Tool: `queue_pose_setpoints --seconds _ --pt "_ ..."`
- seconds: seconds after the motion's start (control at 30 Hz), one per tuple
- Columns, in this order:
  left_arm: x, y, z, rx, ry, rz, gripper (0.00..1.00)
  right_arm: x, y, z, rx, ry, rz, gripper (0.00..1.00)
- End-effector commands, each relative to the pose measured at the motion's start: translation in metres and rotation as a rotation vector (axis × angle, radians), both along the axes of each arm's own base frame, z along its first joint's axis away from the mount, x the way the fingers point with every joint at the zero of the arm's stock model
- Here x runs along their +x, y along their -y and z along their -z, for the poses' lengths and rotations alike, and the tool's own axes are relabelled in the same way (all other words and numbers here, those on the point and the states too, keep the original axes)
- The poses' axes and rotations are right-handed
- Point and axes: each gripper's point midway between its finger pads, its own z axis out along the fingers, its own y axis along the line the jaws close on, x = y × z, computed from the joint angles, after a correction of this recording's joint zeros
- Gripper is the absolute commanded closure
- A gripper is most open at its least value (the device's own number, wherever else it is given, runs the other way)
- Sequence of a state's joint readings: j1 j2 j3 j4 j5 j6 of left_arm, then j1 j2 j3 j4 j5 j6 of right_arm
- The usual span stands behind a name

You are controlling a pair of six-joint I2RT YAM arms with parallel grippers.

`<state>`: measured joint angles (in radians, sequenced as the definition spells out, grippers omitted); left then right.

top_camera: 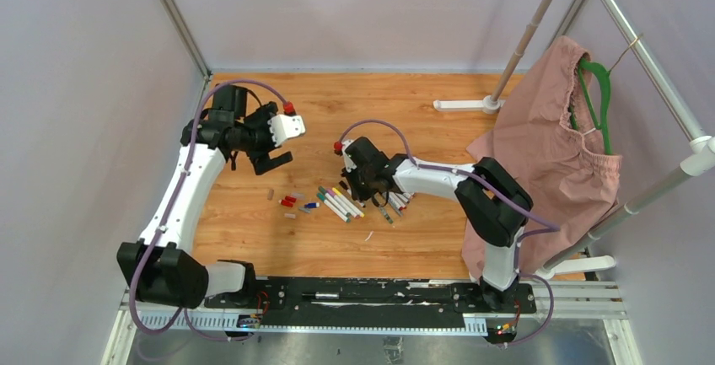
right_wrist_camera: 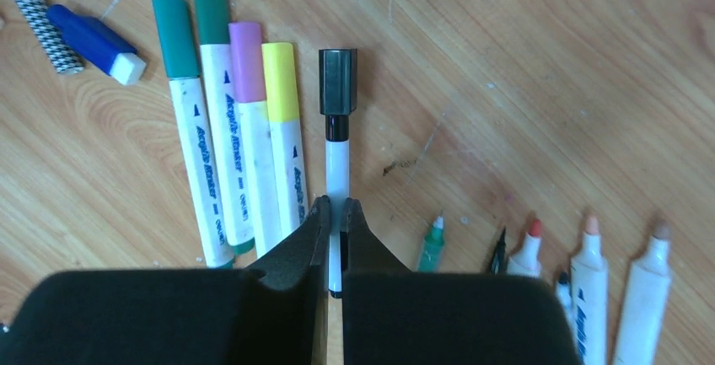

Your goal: Open the pen caps

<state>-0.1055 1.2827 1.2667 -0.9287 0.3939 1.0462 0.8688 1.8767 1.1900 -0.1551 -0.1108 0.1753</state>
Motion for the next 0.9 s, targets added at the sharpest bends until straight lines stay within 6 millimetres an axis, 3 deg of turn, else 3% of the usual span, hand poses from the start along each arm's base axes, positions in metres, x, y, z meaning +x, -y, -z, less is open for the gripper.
queue_pose_setpoints --seconds 0.0,0.13,0.4,0.63,0.87 --pt "-0.021 0.014 -0.006 -0.03 0.066 0.16 0.0 -0.001 0.003 -0.046 0.033 0.059 -0.018 1.0" --pt "-0.043 0.028 -0.007 -0.03 0.153 0.32 0.0 -0.011 -0.007 -0.089 0.164 0.013 -0.058 1.0" --pt "-0.077 0.069 -0.017 0.066 0.323 0.631 0.01 -0.073 -0.038 -0.148 0.429 -0.294 -0.245 1.0" --pt "-0.097 0.09 0.0 0.179 0.357 0.812 0.06 -0.094 -0.05 -0.179 0.539 -0.421 -0.304 1.0" --pt "-0.097 0.088 0.008 0.232 0.366 0.844 0.14 -0.102 -0.059 -0.185 0.612 -0.525 -0.309 1.0"
